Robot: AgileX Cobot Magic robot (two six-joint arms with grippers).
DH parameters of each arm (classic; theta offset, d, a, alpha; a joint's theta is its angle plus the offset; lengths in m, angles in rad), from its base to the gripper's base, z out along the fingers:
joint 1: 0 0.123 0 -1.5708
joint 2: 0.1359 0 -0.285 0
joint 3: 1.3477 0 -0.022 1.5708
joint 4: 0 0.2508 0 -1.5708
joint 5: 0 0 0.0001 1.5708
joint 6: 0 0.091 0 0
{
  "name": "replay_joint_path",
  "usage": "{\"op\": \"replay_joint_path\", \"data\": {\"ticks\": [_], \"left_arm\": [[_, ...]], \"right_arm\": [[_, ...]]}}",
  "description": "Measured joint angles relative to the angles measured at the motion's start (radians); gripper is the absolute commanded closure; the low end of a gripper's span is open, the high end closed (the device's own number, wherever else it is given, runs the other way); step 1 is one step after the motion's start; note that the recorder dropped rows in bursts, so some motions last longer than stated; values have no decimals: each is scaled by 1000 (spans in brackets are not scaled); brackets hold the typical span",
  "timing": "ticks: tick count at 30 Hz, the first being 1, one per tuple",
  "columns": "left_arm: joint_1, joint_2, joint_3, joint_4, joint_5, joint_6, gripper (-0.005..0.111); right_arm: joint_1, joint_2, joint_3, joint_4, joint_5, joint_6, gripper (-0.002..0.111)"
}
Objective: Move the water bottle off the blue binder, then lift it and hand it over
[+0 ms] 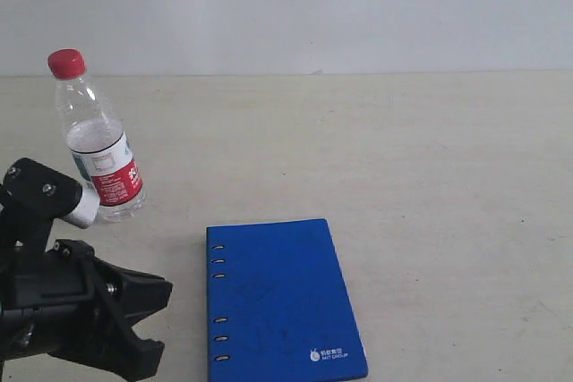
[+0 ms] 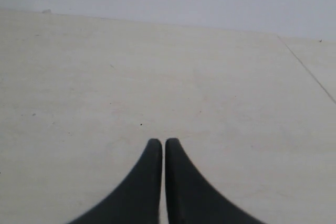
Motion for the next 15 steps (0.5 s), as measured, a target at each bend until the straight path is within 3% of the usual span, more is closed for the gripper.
{"op": "replay_joint_path", "data": {"ticks": [5, 11, 15], "left_arm": [[0, 115, -30, -4, 45, 6, 102], [0, 292, -126, -19, 4, 6, 102], [0, 394, -166, -24, 80, 13, 102]], "right_arm": [[0, 2, 0, -17, -161, 0, 108], [0, 2, 0, -19, -308, 20, 108], [0, 2, 0, 0, -430, 113, 108]]}}
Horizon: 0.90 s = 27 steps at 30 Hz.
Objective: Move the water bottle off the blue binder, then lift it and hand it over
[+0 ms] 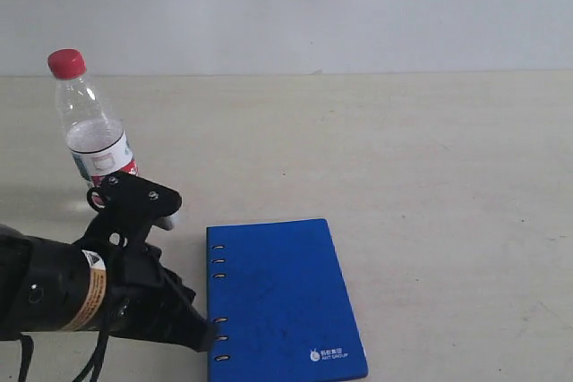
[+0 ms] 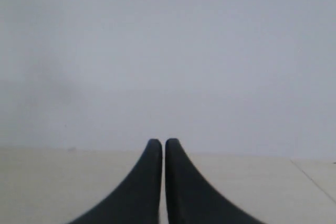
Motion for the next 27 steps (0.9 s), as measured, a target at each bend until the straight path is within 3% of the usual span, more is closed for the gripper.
{"op": "replay_joint_path", "data": {"ticks": [4, 9, 11, 15, 21, 27], "left_arm": [[5, 9, -1, 38, 167, -79, 102], [23, 45, -2, 61, -37, -109, 102], [23, 60, -2, 63, -37, -109, 102], [23, 91, -6, 63, 65, -116, 102], [23, 168, -110, 65, 68, -136, 102], [23, 194, -123, 65, 38, -119, 102]], "right_arm": [[6, 0, 0, 24, -103, 151, 108], [59, 7, -57, 18, -116, 180, 108], [85, 83, -134, 18, -114, 190, 108], [158, 435, -340, -13, -27, 200, 108], [307, 877, -497, -42, 209, 148, 108], [494, 1273, -513, -44, 108, 133, 108]]}}
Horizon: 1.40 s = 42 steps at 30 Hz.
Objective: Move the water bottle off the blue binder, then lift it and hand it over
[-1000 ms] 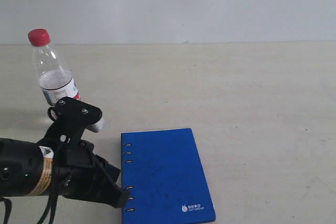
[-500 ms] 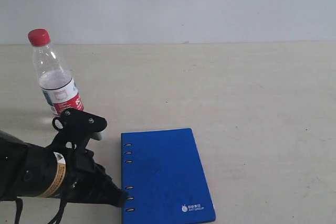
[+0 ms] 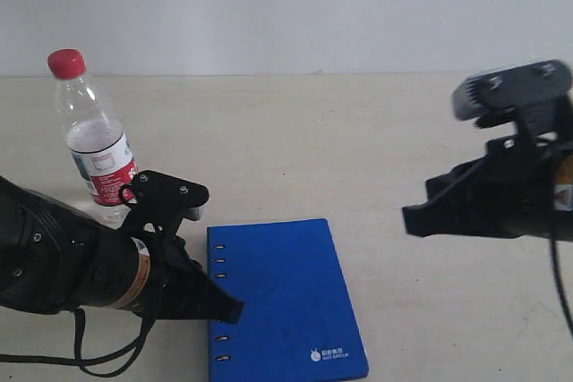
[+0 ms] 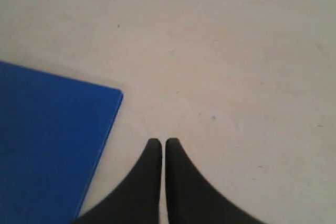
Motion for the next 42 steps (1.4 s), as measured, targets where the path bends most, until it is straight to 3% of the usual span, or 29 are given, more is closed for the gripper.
{"op": "replay_joint_path", "data": {"ticks": [8, 14, 23, 30, 35, 38, 42], "left_arm": [[7, 0, -13, 0, -17, 44, 102], [57, -43, -44, 0, -35, 63, 102], [83, -182, -85, 82, -387, 56, 102], [83, -245, -17, 324, -103, -209, 102], [83, -324, 2, 356, 54, -247, 102], [64, -400, -5, 356, 55, -252, 102], [-4, -500, -9, 356, -63, -254, 102]], "right_arm": [[4, 382, -215, -2, 147, -20, 108], [2, 406, -281, -4, 201, -42, 108], [2, 355, -285, -4, 210, -59, 108], [2, 304, -285, -4, 243, -62, 108], [2, 284, -285, -4, 252, -62, 108], [2, 284, -285, -4, 266, -67, 108], [2, 284, -285, -4, 277, -69, 108]]}}
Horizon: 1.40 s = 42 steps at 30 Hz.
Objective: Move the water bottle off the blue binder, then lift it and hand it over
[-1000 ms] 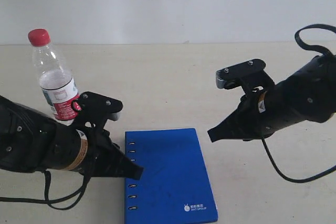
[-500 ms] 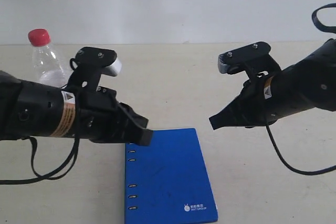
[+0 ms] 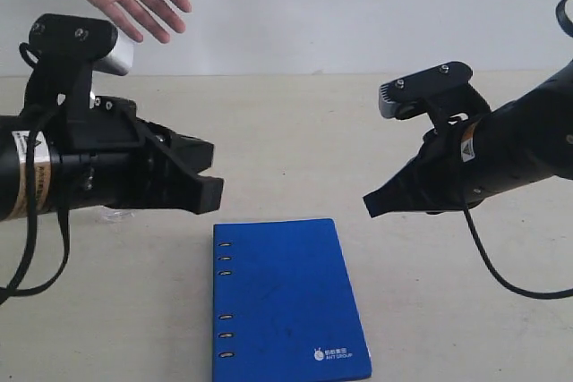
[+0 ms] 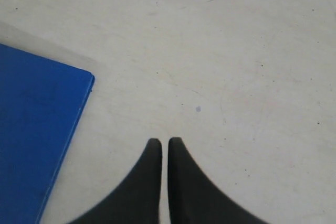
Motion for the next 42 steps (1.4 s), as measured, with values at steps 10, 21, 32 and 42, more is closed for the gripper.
{"op": "replay_joint_path", "data": {"ticks": [10, 21, 32, 42], "left_arm": [[-18, 13, -144, -476, 671, 657, 102], [-134, 73, -388, -1487, 1188, 1555, 102], [-162, 226, -165, -939, 1204, 1050, 102], [-160, 289, -153, -1210, 1055, 1296, 102]], "right_arm": [[0, -1, 0, 0, 44, -13, 108], [0, -2, 0, 0, 25, -19, 108], [0, -2, 31, 0, 46, -20, 108], [0, -2, 32, 0, 69, -20, 108]]}}
